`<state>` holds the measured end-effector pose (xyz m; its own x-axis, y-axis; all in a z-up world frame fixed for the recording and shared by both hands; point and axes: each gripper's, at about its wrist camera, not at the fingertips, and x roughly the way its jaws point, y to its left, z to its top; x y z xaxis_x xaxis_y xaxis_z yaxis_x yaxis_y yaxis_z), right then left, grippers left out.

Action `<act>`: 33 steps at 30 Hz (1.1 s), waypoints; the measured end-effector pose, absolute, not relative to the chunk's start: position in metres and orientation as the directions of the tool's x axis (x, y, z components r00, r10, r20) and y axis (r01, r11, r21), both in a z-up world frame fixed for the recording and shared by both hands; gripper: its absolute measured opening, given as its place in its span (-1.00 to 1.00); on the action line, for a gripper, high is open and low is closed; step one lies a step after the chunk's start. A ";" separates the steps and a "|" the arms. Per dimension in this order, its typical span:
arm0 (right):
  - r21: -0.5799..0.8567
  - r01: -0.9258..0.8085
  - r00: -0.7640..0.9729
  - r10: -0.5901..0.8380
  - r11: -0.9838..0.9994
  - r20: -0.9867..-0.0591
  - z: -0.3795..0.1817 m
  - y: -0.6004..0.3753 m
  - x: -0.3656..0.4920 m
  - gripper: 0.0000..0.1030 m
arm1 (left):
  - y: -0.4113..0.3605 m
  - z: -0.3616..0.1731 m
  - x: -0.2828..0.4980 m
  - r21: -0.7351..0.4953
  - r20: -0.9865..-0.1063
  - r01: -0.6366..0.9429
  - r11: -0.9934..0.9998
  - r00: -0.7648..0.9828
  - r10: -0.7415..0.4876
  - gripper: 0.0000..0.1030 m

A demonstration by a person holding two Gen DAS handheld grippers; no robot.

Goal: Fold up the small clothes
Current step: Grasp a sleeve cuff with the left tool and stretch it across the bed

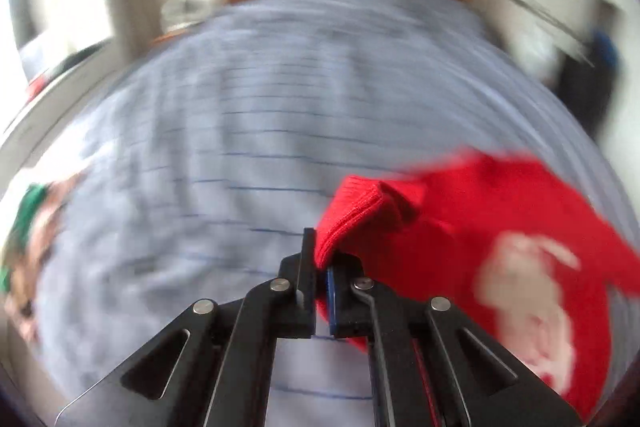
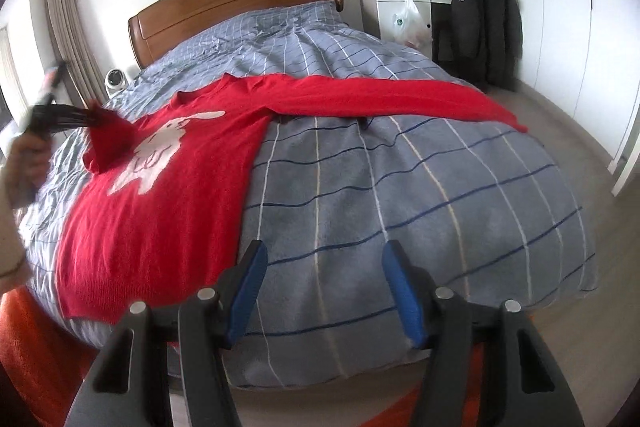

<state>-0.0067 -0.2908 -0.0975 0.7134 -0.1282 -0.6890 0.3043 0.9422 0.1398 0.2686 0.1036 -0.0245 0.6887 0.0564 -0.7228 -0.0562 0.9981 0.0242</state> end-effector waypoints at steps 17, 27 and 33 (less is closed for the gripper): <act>0.103 0.221 0.679 -0.077 0.970 -0.730 -0.116 -0.249 0.017 0.16 | 0.276 -0.148 0.241 0.032 -0.856 -0.481 0.876 0.439 0.273 -0.97; 0.114 0.228 0.679 -0.073 0.967 -0.731 -0.119 -0.245 0.014 0.16 | 0.281 -0.152 0.237 0.006 -0.857 -0.481 0.877 0.450 0.252 -0.89; 0.099 0.227 0.689 -0.088 0.969 -0.719 -0.114 -0.243 0.009 0.16 | 0.292 -0.144 0.219 0.005 -0.849 -0.517 0.856 0.450 0.277 0.16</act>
<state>0.0094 -0.2431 -0.1140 0.6892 -0.0878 -0.7192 0.2271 0.9688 0.0994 0.2189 0.2920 -0.1435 0.4502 0.2771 -0.8488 -0.5169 0.8560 0.0053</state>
